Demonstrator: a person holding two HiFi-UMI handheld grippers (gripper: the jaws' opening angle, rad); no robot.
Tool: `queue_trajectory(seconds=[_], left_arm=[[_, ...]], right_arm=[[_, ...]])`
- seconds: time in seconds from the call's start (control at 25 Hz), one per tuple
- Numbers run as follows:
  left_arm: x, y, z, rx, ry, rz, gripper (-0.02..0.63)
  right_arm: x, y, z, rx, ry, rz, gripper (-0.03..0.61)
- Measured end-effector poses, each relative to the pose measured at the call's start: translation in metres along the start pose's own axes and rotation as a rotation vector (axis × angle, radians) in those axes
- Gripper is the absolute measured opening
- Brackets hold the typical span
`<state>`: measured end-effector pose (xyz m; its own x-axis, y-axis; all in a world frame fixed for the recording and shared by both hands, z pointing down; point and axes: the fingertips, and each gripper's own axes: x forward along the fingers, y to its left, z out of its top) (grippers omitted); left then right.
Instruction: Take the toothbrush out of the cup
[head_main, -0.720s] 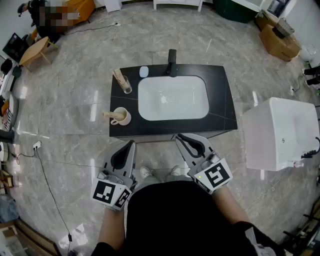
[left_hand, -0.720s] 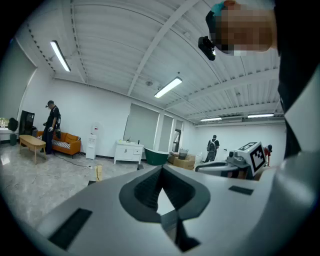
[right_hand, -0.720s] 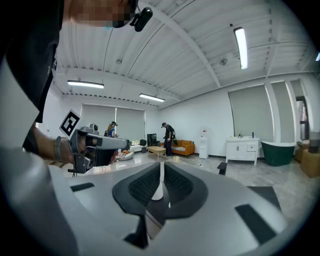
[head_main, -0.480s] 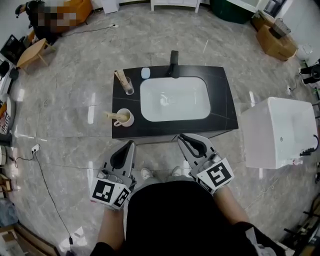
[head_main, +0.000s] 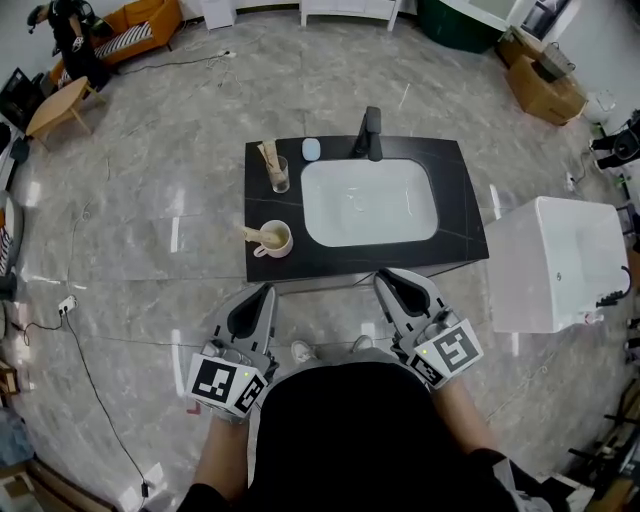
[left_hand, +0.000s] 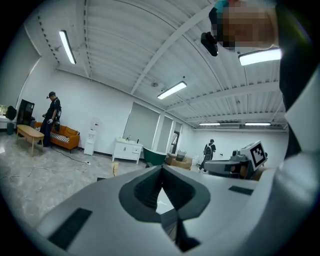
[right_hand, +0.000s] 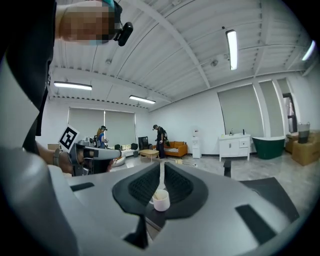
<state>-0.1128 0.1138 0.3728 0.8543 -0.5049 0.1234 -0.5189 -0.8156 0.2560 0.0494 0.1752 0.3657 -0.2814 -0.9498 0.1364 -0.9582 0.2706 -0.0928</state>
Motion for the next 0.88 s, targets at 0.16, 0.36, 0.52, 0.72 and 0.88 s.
queue_trajectory(seconds=[0.16,0.36,0.52,0.72,0.88], left_arm=[[-0.007,0.016,-0.002,-0.031,0.003,-0.046,0.021],[-0.003,0.032,-0.009,-0.037,0.019,-0.055,0.021],[0.006,0.042,-0.010,-0.054,0.024,-0.038,0.021],[0.026,0.054,-0.006,-0.045,0.023,0.026,0.021],[0.048,0.060,0.005,-0.041,0.018,0.087,0.021]], right_arm=[[0.011,0.012,-0.002,-0.019,0.015,-0.025,0.045],[0.026,0.016,-0.012,-0.017,0.041,-0.047,0.046],[0.038,0.004,-0.014,-0.007,0.052,-0.048,0.046],[0.053,-0.027,-0.011,0.019,0.039,-0.028,0.046],[0.067,-0.060,-0.003,0.028,0.026,0.000,0.045]])
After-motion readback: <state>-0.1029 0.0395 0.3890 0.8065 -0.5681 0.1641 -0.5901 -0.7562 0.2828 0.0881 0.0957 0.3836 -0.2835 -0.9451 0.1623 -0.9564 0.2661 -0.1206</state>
